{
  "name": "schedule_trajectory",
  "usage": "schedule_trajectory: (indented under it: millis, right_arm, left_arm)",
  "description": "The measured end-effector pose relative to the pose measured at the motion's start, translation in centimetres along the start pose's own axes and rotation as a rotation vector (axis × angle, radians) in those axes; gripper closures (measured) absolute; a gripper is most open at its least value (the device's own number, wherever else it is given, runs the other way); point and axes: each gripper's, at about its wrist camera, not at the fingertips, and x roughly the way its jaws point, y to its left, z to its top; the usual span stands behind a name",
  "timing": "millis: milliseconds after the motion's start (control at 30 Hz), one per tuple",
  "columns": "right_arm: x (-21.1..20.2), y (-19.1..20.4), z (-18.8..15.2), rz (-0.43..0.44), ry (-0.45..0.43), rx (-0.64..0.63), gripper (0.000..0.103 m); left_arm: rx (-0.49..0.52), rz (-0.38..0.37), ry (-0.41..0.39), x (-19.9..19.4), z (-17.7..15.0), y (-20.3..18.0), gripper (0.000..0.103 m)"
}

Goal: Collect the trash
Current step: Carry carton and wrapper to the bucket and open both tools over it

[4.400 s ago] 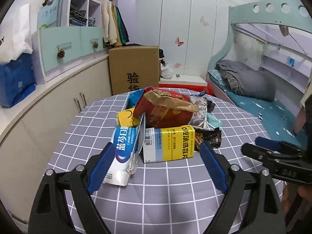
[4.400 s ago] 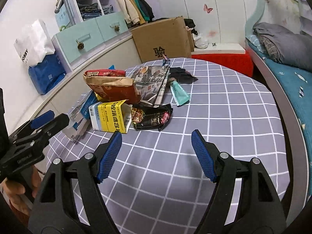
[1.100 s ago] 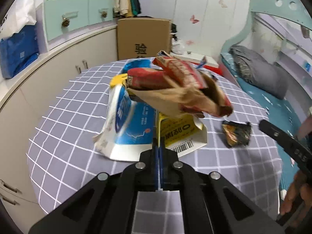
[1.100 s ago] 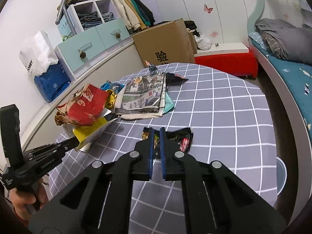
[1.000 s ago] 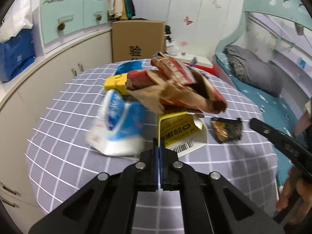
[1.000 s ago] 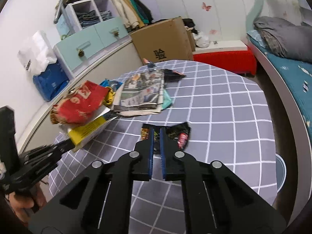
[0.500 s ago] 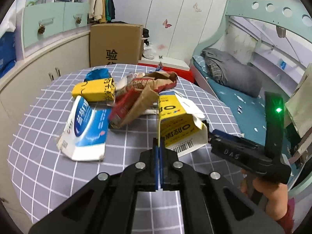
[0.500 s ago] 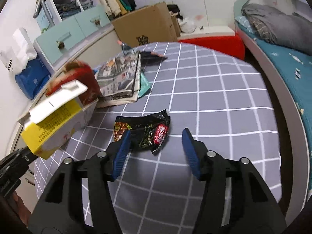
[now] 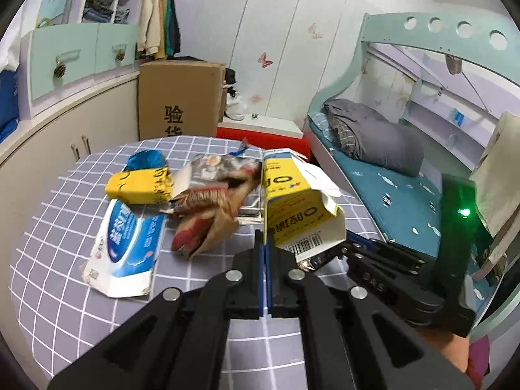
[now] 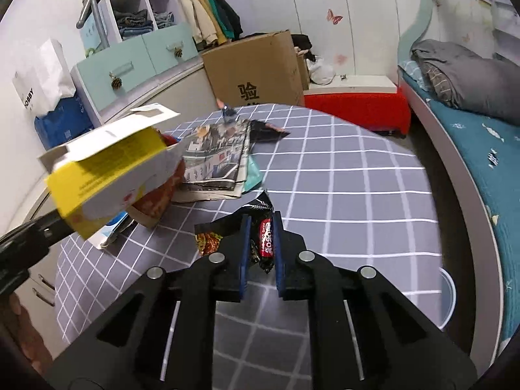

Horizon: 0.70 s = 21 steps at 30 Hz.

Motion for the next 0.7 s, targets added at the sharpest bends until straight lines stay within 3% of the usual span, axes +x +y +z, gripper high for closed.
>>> schedule_trajectory:
  millis: [267, 700]
  right_arm:
    - [-6.2, -7.2, -0.6, -0.083, -0.092, 0.091, 0.09]
    - [-12.2, -23.6, -5.8, -0.295, -0.173, 0.32, 0.09]
  left_arm:
    - [0.088, -0.061, 0.031, 3.0, 0.2, -7.1, 0.102]
    - [0.32, -0.193, 0.188, 13.8, -3.3, -25.5, 0.102]
